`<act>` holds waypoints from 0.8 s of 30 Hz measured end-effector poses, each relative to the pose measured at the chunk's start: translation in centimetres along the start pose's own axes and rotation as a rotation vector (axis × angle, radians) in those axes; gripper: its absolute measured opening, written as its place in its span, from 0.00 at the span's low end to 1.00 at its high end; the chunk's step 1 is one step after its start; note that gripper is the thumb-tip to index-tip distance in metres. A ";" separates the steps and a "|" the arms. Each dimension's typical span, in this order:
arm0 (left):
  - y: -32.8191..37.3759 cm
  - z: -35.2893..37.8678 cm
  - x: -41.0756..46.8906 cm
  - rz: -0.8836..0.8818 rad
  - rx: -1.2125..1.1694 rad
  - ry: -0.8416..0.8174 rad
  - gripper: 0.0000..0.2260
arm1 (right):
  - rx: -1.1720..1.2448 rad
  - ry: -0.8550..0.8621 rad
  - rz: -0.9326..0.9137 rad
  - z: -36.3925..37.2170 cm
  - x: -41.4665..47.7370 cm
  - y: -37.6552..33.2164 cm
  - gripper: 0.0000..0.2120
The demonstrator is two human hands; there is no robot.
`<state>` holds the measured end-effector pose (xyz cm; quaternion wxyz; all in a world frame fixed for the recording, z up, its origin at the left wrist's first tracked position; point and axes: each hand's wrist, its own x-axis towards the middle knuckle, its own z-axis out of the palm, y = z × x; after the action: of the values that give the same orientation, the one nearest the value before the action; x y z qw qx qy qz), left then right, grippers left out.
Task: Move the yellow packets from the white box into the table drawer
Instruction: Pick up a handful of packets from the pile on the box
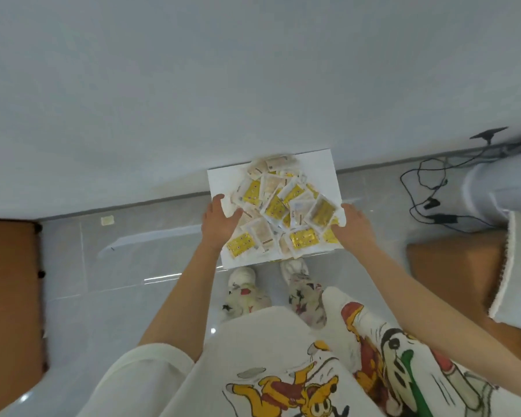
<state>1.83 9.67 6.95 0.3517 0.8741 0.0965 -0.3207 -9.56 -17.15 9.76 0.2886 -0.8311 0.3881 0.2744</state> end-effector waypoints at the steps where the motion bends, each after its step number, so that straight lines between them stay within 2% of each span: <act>1: -0.5 0.4 0.9 -0.030 -0.015 -0.008 0.28 | 0.022 -0.010 0.020 0.3 1.1 0.1 0.29; 3: -1.5 1.6 2.9 -0.092 -0.097 -0.009 0.28 | 0.164 -0.007 0.057 1.5 3.6 0.3 0.29; 5: -2.4 3.0 5.4 -0.128 -0.206 0.007 0.27 | 0.414 -0.016 0.118 3.2 6.7 0.4 0.29; 7: -3.4 4.7 8.7 -0.154 -0.277 0.047 0.28 | 0.546 -0.030 0.151 5.5 10.5 0.7 0.33; 10: -4.1 7.3 13.4 -0.201 -0.322 0.160 0.29 | 0.519 0.035 0.135 9.1 15.6 1.8 0.36; 12: -3.8 9.1 15.9 -0.135 -0.254 0.218 0.30 | 0.399 0.105 0.110 11.1 17.7 3.1 0.39; 15: -2.2 11.7 18.6 -0.042 -0.123 0.229 0.32 | 0.170 0.107 0.126 13.4 18.8 5.5 0.50; 17: -0.6 13.2 19.9 -0.065 -0.100 0.205 0.34 | 0.179 0.095 0.148 14.9 18.6 6.9 0.55; 19: 0.9 14.7 21.1 -0.120 -0.077 0.198 0.37 | 0.228 0.130 0.105 16.0 18.3 7.6 0.54; 24: 2.2 17.8 22.8 -0.241 0.006 0.307 0.47 | 0.271 0.185 0.038 17.1 18.2 7.7 0.43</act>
<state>11.60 -5.23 -15.87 0.2893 0.8959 0.2520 -0.2237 -9.73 -18.31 -16.33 0.3561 -0.7989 0.4620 0.1471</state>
